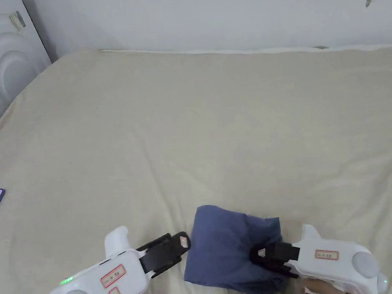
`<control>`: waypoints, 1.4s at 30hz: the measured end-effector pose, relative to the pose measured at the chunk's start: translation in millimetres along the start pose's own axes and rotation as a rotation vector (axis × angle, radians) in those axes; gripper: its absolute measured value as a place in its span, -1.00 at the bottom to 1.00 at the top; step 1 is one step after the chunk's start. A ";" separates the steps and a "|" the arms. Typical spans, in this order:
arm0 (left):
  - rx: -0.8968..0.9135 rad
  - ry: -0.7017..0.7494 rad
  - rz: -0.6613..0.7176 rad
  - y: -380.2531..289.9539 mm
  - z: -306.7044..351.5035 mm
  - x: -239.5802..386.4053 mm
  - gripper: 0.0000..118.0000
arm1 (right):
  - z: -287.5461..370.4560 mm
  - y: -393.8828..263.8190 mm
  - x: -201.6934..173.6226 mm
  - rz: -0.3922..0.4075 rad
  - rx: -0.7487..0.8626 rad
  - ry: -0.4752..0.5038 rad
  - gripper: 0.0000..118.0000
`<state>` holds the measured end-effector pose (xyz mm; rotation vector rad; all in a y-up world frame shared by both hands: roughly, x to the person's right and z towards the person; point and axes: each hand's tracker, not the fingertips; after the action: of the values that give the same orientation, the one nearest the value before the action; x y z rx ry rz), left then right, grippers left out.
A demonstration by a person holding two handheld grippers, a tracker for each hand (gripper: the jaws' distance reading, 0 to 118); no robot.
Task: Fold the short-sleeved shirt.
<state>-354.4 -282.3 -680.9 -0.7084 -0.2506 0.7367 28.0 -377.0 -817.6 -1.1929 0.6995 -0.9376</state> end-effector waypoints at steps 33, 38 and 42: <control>-0.214 0.731 -0.675 169.0 29.3 -70.0 -0.48 | 53.6 -51.1 -102.1 0.473 0.281 -0.220 -1.00; -0.329 0.975 -0.665 209.0 40.3 -156.8 -0.48 | 62.7 -62.4 -110.7 0.529 0.283 -0.314 -1.00; -0.308 0.983 -0.506 205.7 52.3 -183.5 -0.13 | 70.4 -65.8 -108.5 0.538 0.291 -0.343 -1.00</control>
<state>-619.0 -274.7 -774.0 -1.1612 0.3608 -0.1841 23.2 -255.0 -739.0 -0.8153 0.5426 -0.3547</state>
